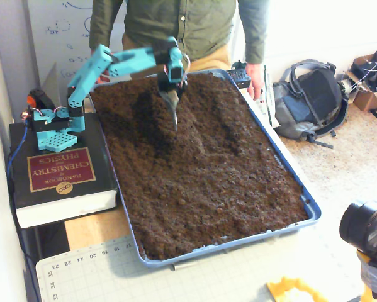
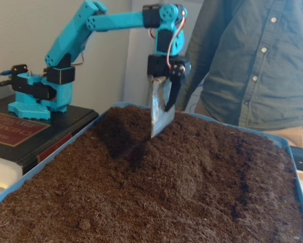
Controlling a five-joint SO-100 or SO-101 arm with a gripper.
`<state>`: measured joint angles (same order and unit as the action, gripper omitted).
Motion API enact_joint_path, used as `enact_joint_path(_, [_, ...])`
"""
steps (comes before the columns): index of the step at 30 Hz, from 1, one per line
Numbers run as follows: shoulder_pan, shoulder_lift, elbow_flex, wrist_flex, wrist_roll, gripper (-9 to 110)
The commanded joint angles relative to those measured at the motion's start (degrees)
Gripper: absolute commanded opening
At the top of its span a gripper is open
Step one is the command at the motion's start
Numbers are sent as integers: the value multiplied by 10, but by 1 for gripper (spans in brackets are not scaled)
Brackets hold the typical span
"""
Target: Build a berm.
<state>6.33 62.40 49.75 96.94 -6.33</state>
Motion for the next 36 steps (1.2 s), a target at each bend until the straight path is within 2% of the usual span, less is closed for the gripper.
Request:
enact_joint_path(1, [-8, 126, 66, 28, -12, 1])
enact_joint_path(10, [27, 219, 339, 13, -62, 1])
enact_joint_path(17, [31, 229, 461, -145, -89, 1])
enact_joint_path(25, [83, 196, 541, -293, -185, 1])
enact_joint_path(29, [113, 184, 569, -306, -236, 1])
enact_joint_path(36, [127, 183, 611, -306, -235, 1])
